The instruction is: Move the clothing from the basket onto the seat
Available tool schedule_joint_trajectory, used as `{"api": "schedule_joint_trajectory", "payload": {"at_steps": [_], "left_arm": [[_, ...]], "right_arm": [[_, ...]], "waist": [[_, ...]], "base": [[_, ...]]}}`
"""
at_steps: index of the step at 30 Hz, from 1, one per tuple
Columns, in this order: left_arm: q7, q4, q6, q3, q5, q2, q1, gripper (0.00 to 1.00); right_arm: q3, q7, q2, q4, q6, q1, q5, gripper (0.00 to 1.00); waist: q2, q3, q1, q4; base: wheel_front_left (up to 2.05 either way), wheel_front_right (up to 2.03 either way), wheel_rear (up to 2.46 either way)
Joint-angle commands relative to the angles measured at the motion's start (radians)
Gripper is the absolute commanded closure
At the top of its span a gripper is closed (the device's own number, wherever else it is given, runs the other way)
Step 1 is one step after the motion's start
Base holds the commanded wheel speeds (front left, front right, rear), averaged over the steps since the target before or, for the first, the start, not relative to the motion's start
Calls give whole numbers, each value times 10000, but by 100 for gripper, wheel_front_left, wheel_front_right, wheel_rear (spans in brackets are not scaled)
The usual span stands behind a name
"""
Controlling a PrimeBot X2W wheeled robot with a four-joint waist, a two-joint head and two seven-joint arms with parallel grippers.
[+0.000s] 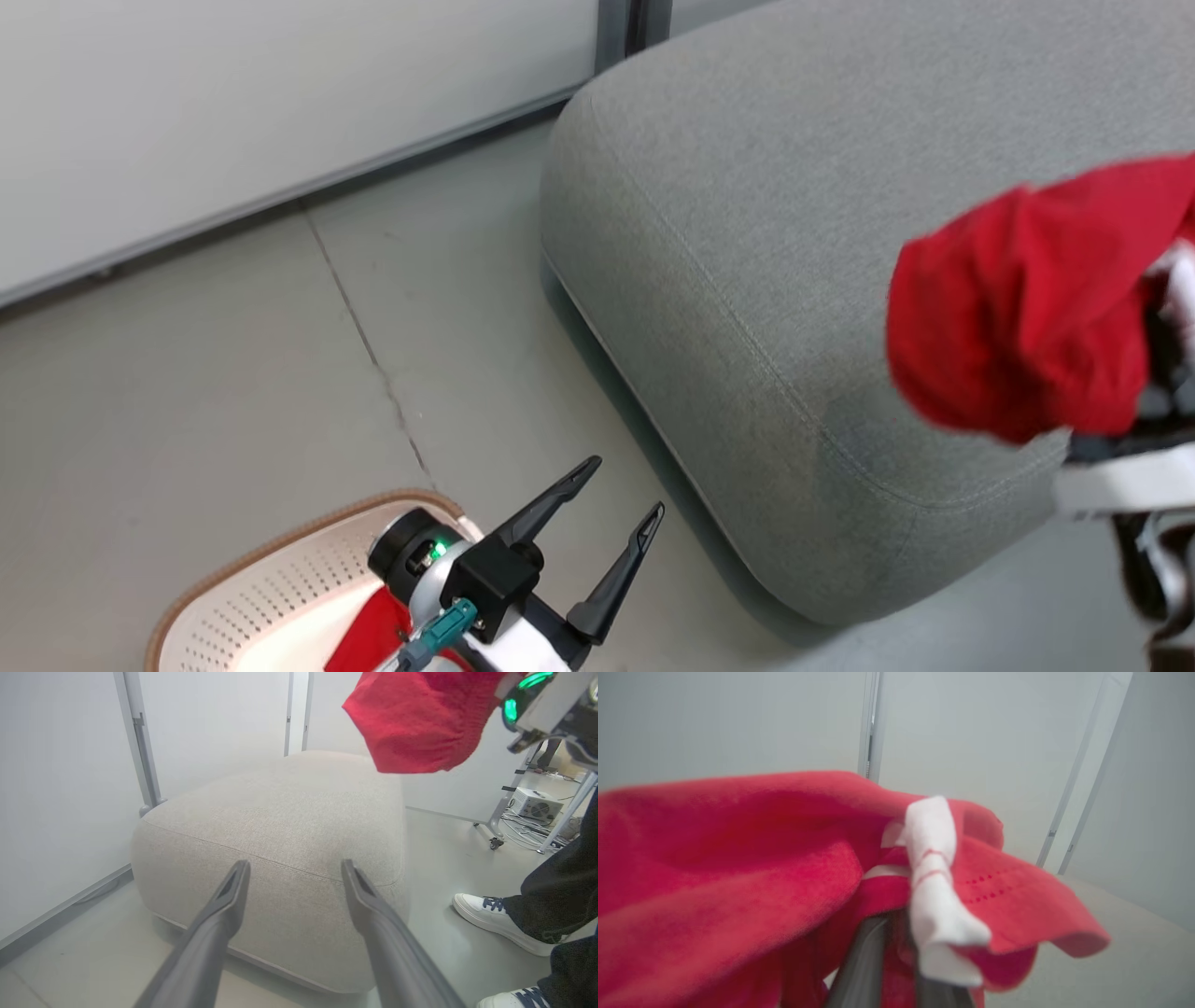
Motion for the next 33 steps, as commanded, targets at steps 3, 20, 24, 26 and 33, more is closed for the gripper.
{"api": "schedule_joint_trajectory", "payload": {"at_steps": [3, 20, 24, 26, 33], "left_arm": [[-3, -93, -9, -224, 156, 383, -539, 0], [-5, -413, -9, -883, -109, 1528, -2825, 0], [-2, -392, -9, -1129, -25, 1727, -3393, 0], [-3, -409, -9, -1087, -38, 1758, -3608, 0], [-5, -491, -9, -1100, 94, 1743, -3903, 0]], "right_arm": [[-408, -54, -457, -209, 2, -1034, 106, 100], [-1786, -54, -2488, 1867, 2, -5860, 1399, 100], [-1913, -53, -3091, 3093, 2, -6685, 1502, 100], [-1974, -53, -3287, 3770, 2, -7064, 1577, 100], [-1410, -56, -3735, 5935, 0, -7837, 1206, 100]], "waist": [[0, 1038, 0, 101], [0, 4442, 0, 828], [0, 5030, 0, 1240], [0, 5279, 0, 1407], [0, 5916, 0, 1916]], "base": [[0, 0, 0], [0, 0, 0], [0, 0, 0], [0, 0, 0], [0, 0, 0]]}}
